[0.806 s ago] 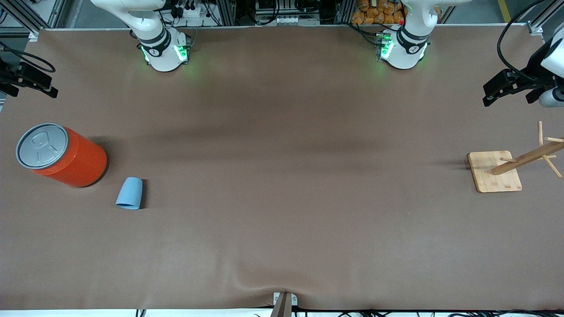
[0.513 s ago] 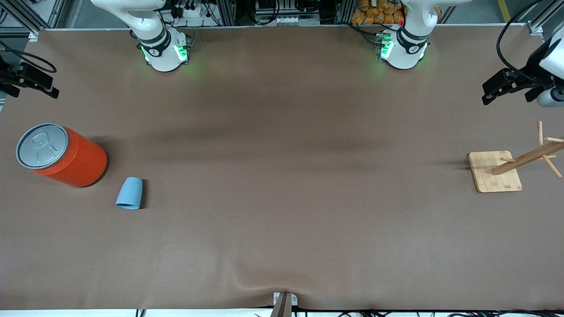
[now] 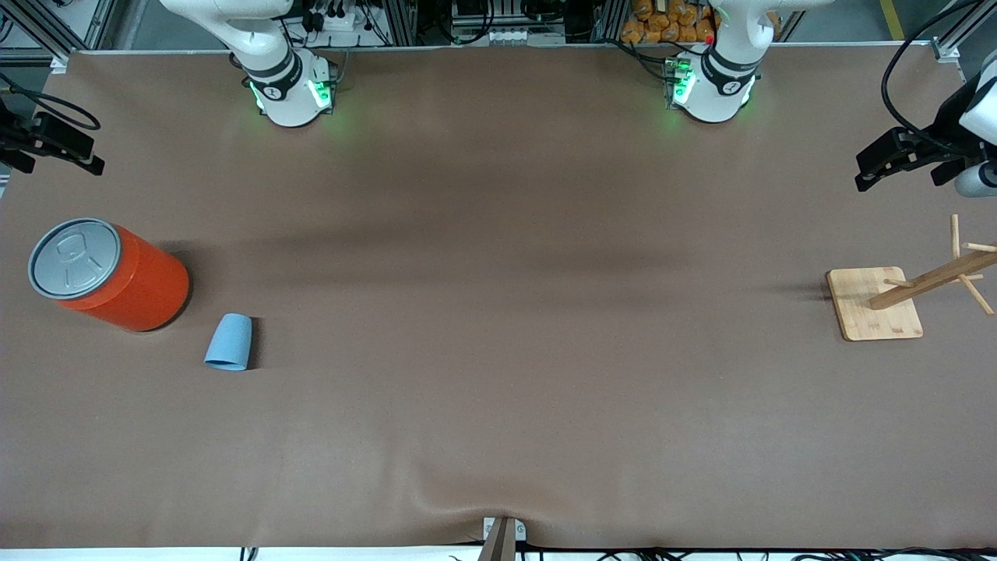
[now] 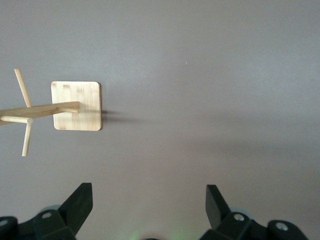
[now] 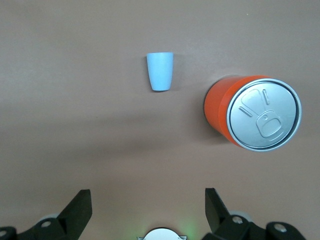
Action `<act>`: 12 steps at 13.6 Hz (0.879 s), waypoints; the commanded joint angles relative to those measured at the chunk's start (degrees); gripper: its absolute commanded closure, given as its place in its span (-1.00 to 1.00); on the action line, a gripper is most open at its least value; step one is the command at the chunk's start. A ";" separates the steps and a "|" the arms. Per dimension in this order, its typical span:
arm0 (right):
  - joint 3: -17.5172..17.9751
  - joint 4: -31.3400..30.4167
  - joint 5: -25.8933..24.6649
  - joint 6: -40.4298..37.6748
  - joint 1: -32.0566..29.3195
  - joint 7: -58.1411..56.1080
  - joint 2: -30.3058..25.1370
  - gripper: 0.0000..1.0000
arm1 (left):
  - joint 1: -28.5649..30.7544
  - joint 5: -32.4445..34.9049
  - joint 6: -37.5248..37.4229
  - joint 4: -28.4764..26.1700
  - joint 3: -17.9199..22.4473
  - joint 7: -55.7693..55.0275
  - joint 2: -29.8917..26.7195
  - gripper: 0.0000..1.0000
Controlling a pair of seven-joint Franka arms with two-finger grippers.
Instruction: Flip cup
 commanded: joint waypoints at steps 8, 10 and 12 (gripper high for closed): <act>-0.57 -0.64 -2.04 12.46 0.74 -2.99 5.53 -1.00 | -0.09 -0.04 -1.62 1.52 -0.39 0.10 0.17 -1.00; -0.66 -0.12 -3.70 13.44 0.30 -7.89 8.60 -1.00 | -0.09 -0.04 -1.79 1.52 -0.48 0.28 -0.10 -1.00; -0.75 -0.38 -4.24 16.42 0.21 -12.04 10.63 -1.00 | -0.09 -0.04 -1.79 1.52 -0.48 0.54 -0.01 -1.00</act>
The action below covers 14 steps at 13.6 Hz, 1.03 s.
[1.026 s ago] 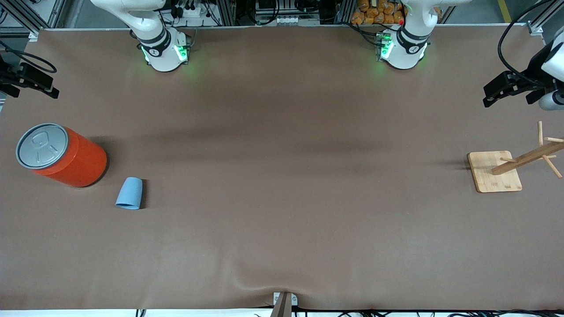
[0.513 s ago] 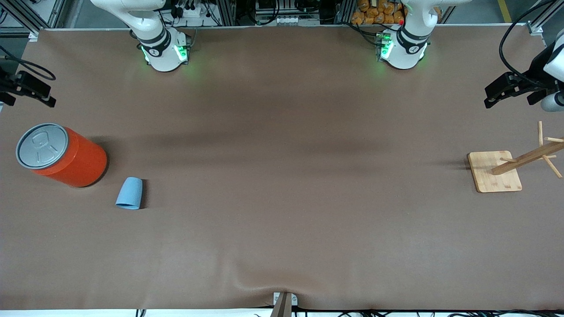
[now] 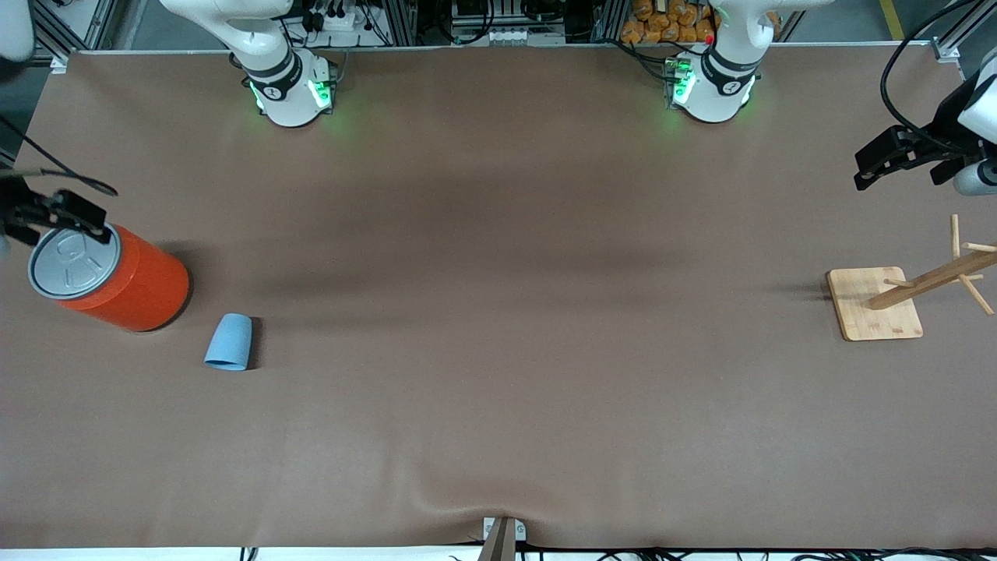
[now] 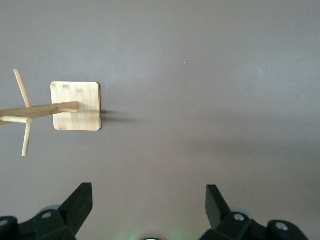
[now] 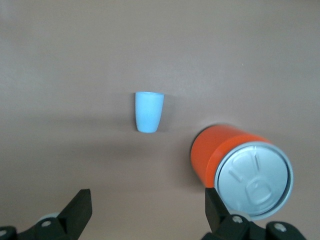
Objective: Flip cup
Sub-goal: 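Reach the right gripper down to the light blue cup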
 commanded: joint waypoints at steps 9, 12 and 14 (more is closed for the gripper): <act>-0.27 1.77 1.49 2.03 -0.28 -2.01 14.72 -1.00 | 0.04 -0.48 0.59 1.02 -0.06 0.46 1.24 -1.00; -0.36 -0.24 4.06 8.86 -0.11 -1.75 19.57 -1.00 | 0.13 -0.30 0.94 1.02 -0.06 0.46 1.33 -1.00; -0.36 -1.65 4.14 15.97 0.15 1.22 23.09 -1.00 | 0.13 -0.30 0.95 1.02 -0.06 0.46 1.33 -1.00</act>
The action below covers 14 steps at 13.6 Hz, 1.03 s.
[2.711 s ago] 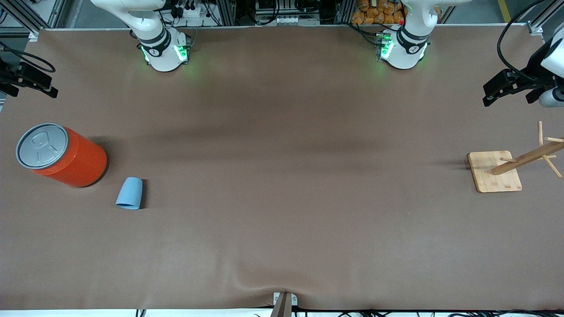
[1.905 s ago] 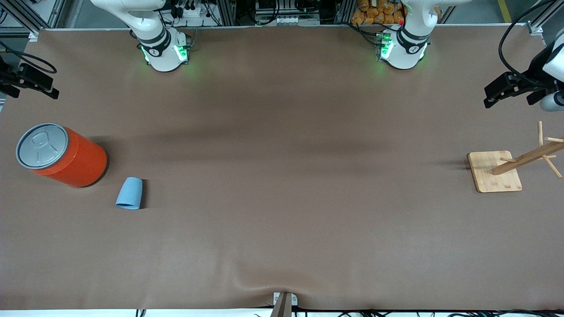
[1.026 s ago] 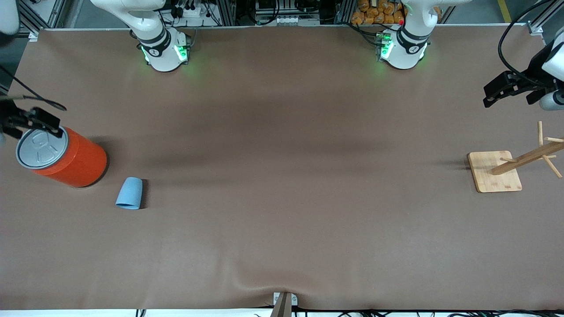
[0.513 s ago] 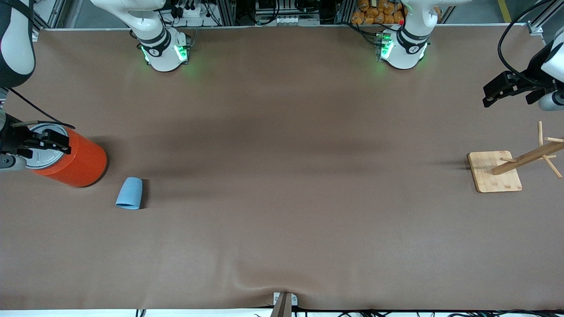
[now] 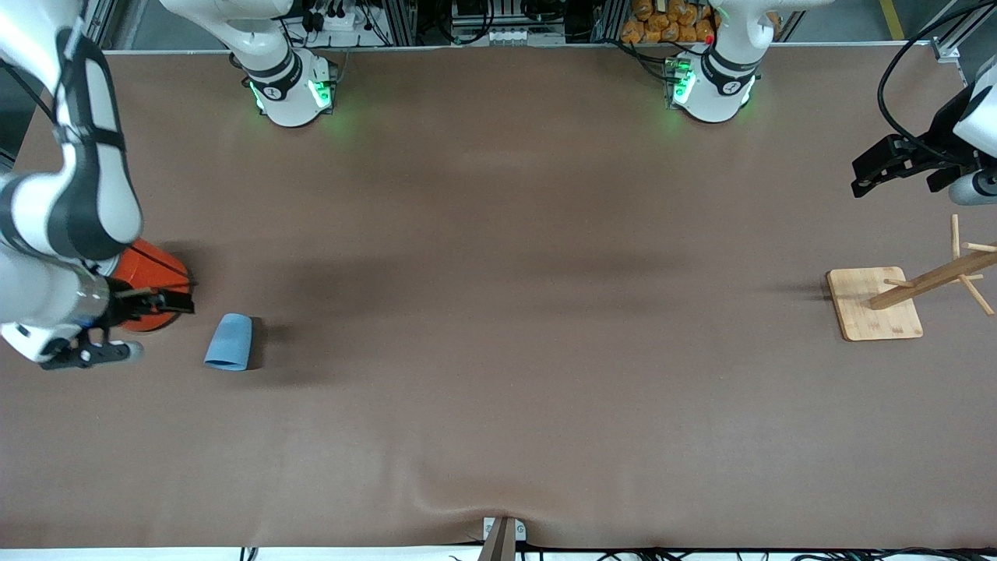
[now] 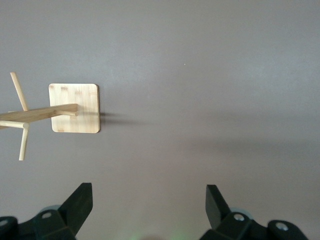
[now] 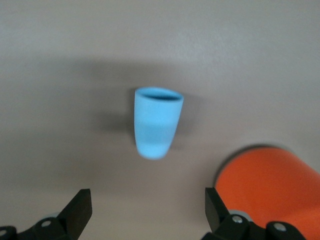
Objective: Flip cup
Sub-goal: 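Reach the right gripper down to the light blue cup, then close the right gripper around the light blue cup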
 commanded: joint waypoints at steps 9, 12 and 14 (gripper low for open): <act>-0.14 -6.54 -0.21 14.48 2.54 9.55 8.96 -1.00 | -0.32 -0.48 0.90 0.91 -0.16 0.54 0.87 -1.00; -0.14 -6.54 -0.65 14.48 2.36 9.28 9.14 -1.00 | -0.41 -0.48 1.25 0.83 -0.16 0.54 1.05 -1.00; -0.14 -6.46 -1.70 14.57 2.10 9.28 9.14 -1.00 | -0.41 -0.48 1.42 0.83 -0.16 0.54 1.13 -1.00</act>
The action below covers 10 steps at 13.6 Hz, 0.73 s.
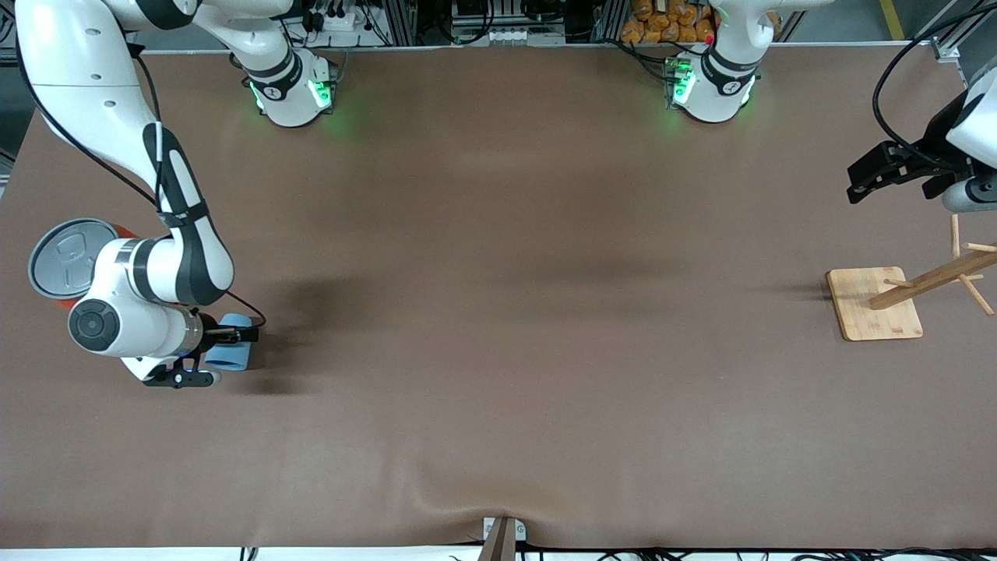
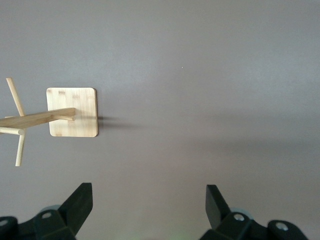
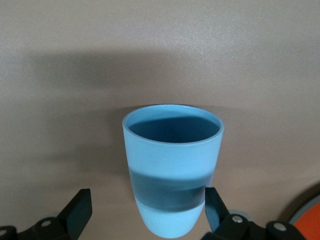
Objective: Flip cup
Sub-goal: 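Close the right gripper around the light blue cup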
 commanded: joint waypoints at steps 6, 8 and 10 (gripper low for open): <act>0.40 -0.22 -4.06 3.05 -1.69 0.11 0.57 -1.00 | -0.13 -0.48 1.04 0.63 0.03 0.54 0.48 -1.00; 0.40 -0.31 -4.06 4.45 -2.13 0.11 1.71 -1.00 | -0.13 -0.57 1.04 0.80 -0.06 0.54 0.22 -1.00; 0.49 -0.22 -3.36 4.98 -2.58 0.20 2.50 -1.00 | -0.22 -0.57 1.04 0.81 0.03 0.28 0.22 -1.00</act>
